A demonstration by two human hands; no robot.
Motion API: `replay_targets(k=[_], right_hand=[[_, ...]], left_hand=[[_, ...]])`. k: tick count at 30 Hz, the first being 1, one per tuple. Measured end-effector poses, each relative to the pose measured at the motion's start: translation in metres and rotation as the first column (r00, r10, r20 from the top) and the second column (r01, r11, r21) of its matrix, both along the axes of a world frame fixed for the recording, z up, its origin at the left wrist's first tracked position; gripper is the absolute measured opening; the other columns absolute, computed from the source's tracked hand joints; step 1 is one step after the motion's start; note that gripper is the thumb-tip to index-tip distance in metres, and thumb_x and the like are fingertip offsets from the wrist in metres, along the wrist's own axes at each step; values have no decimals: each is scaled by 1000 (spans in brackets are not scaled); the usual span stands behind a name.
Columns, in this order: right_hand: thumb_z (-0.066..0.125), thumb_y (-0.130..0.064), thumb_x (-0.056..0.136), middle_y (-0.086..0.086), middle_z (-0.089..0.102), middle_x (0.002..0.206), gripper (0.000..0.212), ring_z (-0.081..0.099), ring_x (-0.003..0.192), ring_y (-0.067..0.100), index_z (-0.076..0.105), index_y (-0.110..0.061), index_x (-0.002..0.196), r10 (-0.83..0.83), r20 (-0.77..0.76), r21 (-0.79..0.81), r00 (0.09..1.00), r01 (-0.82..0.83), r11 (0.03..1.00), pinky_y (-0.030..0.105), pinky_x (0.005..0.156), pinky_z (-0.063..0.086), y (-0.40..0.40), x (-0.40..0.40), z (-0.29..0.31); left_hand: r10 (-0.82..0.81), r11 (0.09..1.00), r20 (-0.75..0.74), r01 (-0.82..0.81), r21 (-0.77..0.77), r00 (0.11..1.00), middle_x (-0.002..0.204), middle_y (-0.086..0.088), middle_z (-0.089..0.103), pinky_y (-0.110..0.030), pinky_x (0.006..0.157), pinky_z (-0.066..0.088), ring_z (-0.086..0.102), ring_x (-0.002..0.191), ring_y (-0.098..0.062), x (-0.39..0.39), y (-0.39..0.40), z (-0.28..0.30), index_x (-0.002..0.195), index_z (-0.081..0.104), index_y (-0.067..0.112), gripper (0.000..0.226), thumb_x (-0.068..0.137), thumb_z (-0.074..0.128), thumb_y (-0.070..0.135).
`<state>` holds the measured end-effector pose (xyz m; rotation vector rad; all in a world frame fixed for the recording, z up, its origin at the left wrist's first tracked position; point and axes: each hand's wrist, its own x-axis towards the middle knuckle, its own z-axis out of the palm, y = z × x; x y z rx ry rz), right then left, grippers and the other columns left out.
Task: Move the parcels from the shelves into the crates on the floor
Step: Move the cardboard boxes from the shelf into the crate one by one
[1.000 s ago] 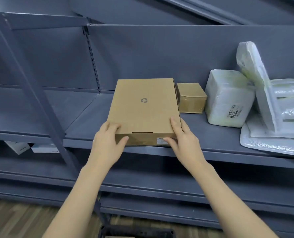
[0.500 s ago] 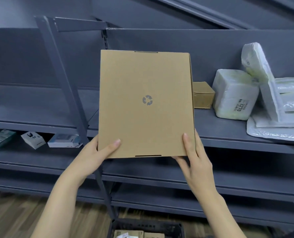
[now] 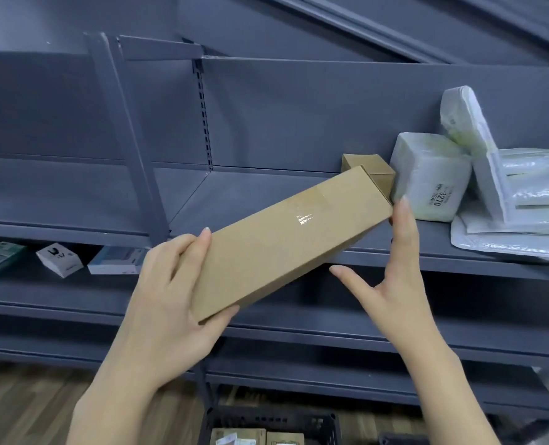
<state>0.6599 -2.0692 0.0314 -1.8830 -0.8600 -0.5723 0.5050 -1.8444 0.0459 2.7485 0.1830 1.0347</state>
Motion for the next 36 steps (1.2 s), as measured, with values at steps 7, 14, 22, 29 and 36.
replay_targets(k=[7,14,22,29,36], right_hand=[[78,-23,76,0,0,159,98,3,144,20,12,-33,148,-89,138,-273,986,125,954,34,115,10,-16,-2,4],[71,-12,72,7,22,152,93,12,141,33,19,-32,147,-25,210,-470,977,124,874,58,111,21,-15,-9,31],[77,-8,55,4,40,123,77,40,116,28,44,-17,124,32,288,-305,957,60,950,53,100,38,4,-44,22],[79,-2,60,5,44,133,77,39,130,27,41,-17,125,49,320,-226,946,26,974,56,106,31,8,-69,11],[79,-2,61,3,45,134,78,38,132,26,41,-16,127,63,301,-280,951,25,960,52,110,28,6,-82,0]], left_hand=[[-86,975,90,65,212,992,126,-14,48,-37,96,33,45,110,-36,-10,-4,9,135,45,0,84,60,82,9],[-82,947,174,23,321,981,127,-16,49,-55,99,38,45,113,-39,-25,-1,9,136,39,8,69,71,59,-5],[82,969,223,-130,209,971,137,-17,31,-40,107,20,30,125,-38,-58,4,-3,137,35,18,98,52,78,-7],[1,1000,198,3,-20,980,148,-13,17,-44,91,43,29,130,-30,-79,14,-9,144,19,24,111,57,84,0],[42,993,106,-30,-117,993,150,-4,21,-40,66,54,41,121,-27,-89,20,-22,143,19,31,111,58,81,-6]])
